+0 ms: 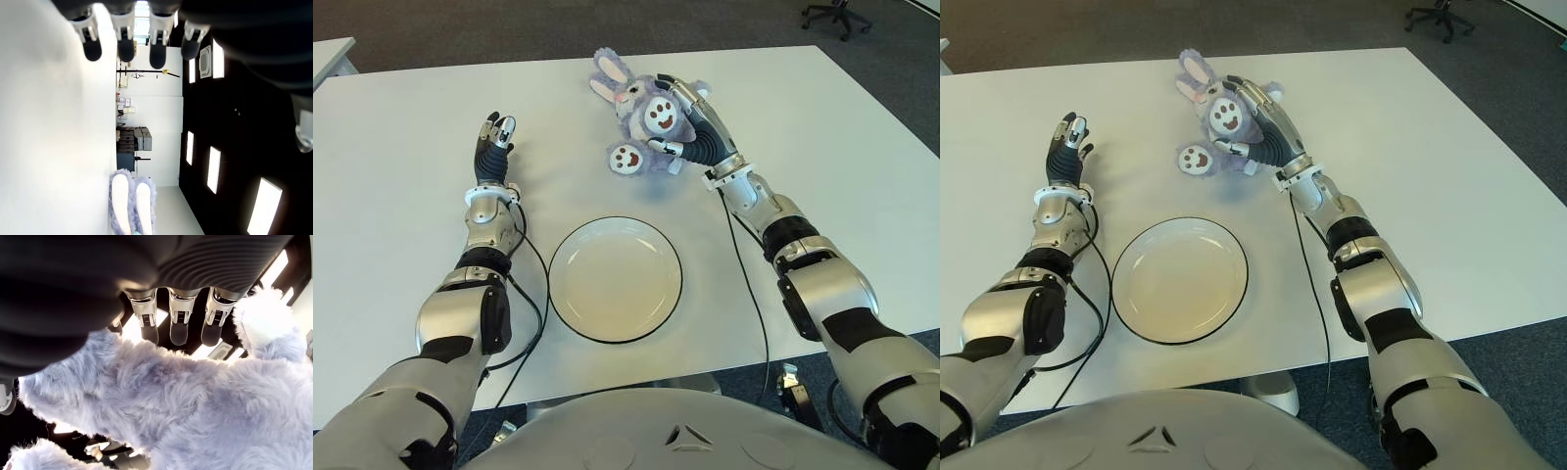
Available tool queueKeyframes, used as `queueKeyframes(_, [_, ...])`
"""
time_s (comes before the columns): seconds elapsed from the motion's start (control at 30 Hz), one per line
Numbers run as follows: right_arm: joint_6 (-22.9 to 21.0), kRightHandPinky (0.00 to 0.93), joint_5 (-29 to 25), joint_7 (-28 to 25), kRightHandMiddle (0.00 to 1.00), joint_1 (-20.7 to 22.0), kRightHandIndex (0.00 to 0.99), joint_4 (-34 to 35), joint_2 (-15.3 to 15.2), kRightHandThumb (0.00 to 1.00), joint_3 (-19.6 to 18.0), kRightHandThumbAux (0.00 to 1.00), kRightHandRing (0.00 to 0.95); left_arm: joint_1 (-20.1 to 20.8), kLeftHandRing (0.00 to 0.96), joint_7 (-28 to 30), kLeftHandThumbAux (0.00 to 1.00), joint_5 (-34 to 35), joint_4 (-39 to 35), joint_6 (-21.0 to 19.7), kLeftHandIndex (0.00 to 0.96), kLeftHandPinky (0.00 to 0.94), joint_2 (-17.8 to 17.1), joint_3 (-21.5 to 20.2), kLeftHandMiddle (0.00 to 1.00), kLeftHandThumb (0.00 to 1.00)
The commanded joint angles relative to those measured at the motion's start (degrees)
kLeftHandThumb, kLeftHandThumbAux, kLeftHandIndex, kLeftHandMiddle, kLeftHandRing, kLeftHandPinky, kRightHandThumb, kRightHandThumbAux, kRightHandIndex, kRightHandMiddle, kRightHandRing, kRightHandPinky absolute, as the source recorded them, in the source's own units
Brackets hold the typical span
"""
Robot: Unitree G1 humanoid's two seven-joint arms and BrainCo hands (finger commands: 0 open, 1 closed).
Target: Put the doll into the plate.
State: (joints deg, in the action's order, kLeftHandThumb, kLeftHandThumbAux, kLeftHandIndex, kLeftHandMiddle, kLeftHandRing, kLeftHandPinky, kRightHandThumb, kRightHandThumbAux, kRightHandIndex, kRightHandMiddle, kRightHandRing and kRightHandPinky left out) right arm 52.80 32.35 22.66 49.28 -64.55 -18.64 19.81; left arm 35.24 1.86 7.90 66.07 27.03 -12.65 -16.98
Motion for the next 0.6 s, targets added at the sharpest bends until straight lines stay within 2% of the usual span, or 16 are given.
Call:
queueKeyframes(0.03, [-1.3, 0.054, 0.1, -1.2, 0.0, -0.5, 0.0, -0.4, 0.8, 0.239, 0.3, 0.318, 0.0, -5.3, 0.037, 0.7, 0.382, -0.1, 4.6, -3.8, 0.0, 0.0, 2.6, 0.3, 0.103, 0.0])
queueKeyframes(0.3, [-4.1, 0.076, -0.2, -4.2, 0.0, -1.1, 0.0, -0.1, 1.2, 0.283, 0.5, 0.325, 0.0, -5.3, 0.032, 1.0, 0.383, 0.2, 4.6, -3.6, 0.0, 0.0, 2.7, 0.1, 0.095, 0.0])
queueKeyframes(0.6, [-4.4, 0.075, -0.5, -4.9, 0.0, -1.7, 0.0, -0.8, 2.4, 0.296, 0.3, 0.335, 0.0, -5.4, 0.034, 1.0, 0.374, 0.1, 4.4, -3.4, 0.0, 0.0, 2.9, 0.2, 0.097, 0.0])
